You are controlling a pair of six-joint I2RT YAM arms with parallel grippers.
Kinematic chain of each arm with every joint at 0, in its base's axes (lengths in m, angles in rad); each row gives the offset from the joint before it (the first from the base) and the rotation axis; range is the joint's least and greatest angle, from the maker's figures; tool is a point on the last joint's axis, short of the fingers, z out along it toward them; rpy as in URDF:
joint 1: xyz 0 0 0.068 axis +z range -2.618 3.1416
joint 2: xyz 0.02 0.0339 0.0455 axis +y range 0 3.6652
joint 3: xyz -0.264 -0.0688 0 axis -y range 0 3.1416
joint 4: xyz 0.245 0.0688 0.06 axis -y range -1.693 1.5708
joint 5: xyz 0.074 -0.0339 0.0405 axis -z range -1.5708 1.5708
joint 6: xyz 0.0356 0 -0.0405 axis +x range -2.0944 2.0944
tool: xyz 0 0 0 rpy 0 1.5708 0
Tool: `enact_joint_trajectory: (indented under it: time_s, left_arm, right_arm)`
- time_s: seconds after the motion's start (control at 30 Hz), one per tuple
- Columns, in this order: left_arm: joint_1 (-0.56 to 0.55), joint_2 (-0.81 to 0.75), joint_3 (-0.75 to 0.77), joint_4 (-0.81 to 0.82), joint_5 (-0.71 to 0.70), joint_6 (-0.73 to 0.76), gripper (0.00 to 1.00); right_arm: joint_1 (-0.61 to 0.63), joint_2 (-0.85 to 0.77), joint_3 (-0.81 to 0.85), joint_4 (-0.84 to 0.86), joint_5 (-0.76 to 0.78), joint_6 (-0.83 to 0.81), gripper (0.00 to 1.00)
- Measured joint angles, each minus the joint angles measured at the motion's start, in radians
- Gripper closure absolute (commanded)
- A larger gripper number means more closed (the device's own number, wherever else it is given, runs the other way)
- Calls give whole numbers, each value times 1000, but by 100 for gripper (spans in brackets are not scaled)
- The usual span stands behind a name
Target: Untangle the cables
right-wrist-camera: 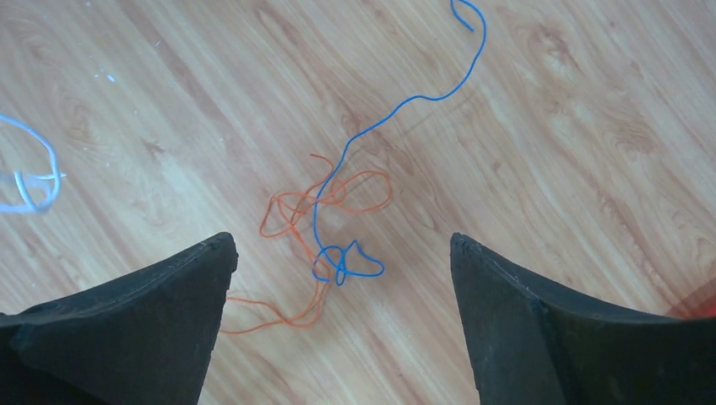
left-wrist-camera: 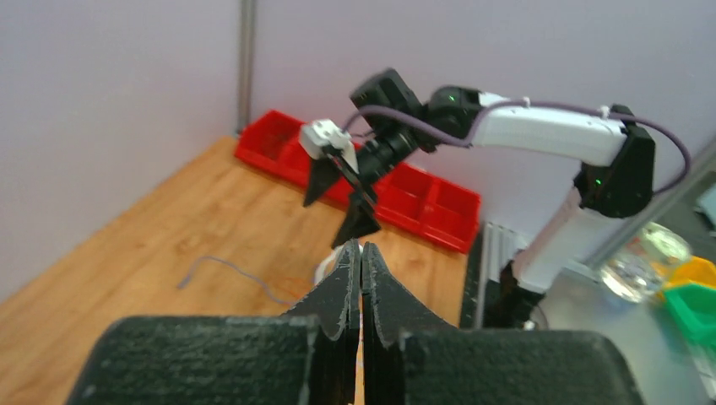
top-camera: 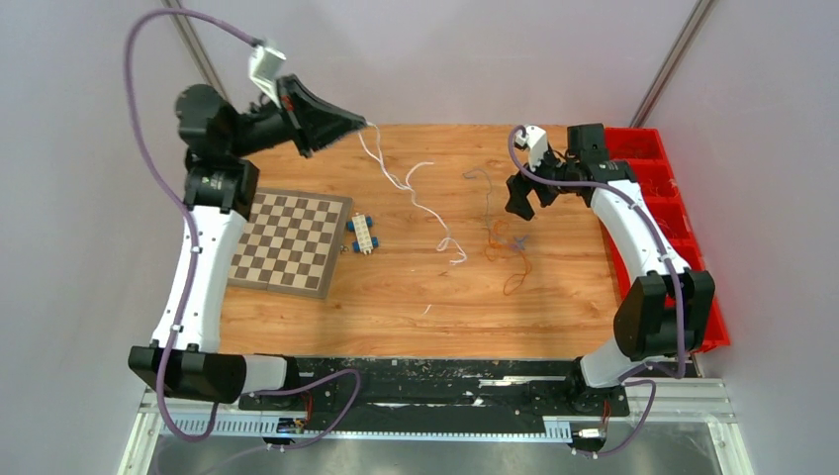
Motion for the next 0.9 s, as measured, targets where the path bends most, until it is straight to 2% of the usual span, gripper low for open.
enact_joint_trajectory:
  time_s: [0.17,0.33,0.47,0.73,0.8,0.83,0.87,0.9]
  left_arm:
    - [-147,-8,-168,-50,-6,57,100]
    - [-224,3,-233,-48,-14,85,100]
    - [-279,2,-348,-66,-21,154,100]
    - [-348,10,-710,-236,-114,387,100]
    - [-348,29,-753,-274,-146,435,87]
    - [-344,45,-762,-297,-159,456,69]
    - [-333,67,-763,-319,-164,469,61]
    - [-320,84,-762,-327,-166,481,45]
  right_arm:
    - [1,-28,-51,-33,-8,7,3]
    - [1,-28,-82,-65,-10,26,2]
    - [1,-27,-82,-66,-38,54,3]
    - [35,-16,-82,-68,-86,80,5]
    - [69,-2,-82,-66,-89,82,6]
    - [88,6,-82,-66,-90,82,6]
    - [114,16,-82,-65,-90,82,6]
    - [142,27,-82,-64,-90,82,6]
